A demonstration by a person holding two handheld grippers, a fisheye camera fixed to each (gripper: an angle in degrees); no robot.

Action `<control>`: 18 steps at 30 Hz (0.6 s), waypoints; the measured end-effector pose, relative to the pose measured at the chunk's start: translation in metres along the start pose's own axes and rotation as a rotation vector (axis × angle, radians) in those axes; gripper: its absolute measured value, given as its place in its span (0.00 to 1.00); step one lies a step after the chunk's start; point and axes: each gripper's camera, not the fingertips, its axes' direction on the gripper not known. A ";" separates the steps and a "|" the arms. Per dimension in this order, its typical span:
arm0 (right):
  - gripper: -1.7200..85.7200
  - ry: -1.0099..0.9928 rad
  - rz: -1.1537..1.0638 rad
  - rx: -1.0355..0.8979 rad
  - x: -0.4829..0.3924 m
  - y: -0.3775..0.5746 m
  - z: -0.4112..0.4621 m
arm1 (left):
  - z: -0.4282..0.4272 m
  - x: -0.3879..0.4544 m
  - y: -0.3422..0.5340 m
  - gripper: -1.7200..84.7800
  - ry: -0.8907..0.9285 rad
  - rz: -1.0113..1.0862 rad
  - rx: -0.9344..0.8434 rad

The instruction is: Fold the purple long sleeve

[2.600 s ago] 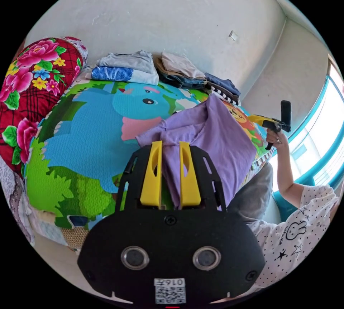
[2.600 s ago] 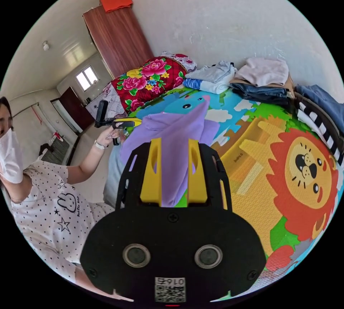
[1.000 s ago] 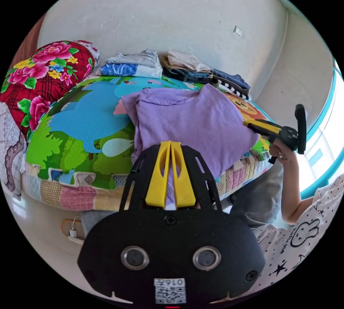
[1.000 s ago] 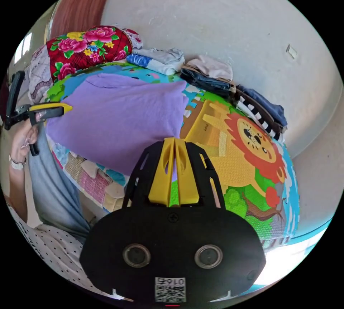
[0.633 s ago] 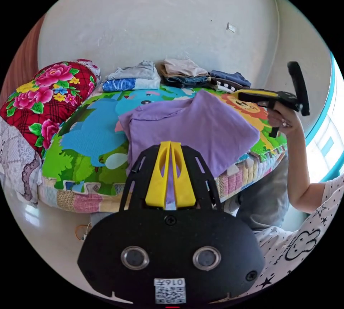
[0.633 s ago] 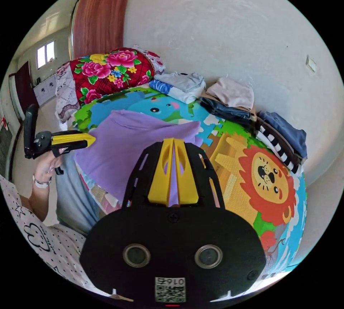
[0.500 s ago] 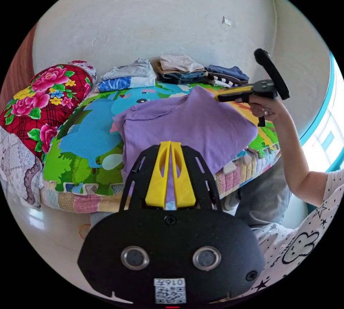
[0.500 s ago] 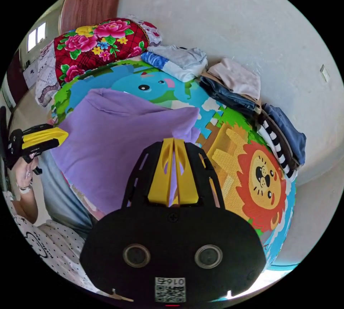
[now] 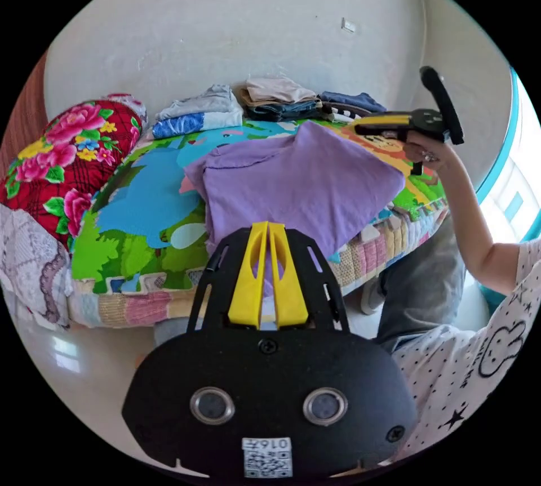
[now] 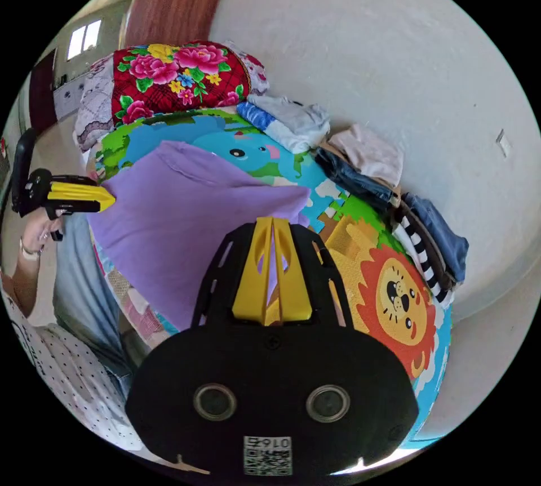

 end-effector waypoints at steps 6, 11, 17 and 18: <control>0.13 0.021 -0.387 0.208 -0.126 0.081 -0.074 | -0.068 0.059 0.010 0.10 -0.119 0.271 0.137; 0.19 0.104 -0.659 0.056 -0.217 0.124 -0.054 | -0.073 0.100 -0.009 0.12 -0.180 0.306 0.109; 0.16 0.180 -0.638 0.044 -0.243 0.131 -0.037 | -0.074 0.152 -0.029 0.13 -0.181 0.407 0.109; 0.16 0.177 -0.638 0.048 -0.244 0.133 -0.037 | -0.075 0.156 -0.031 0.13 -0.183 0.414 0.113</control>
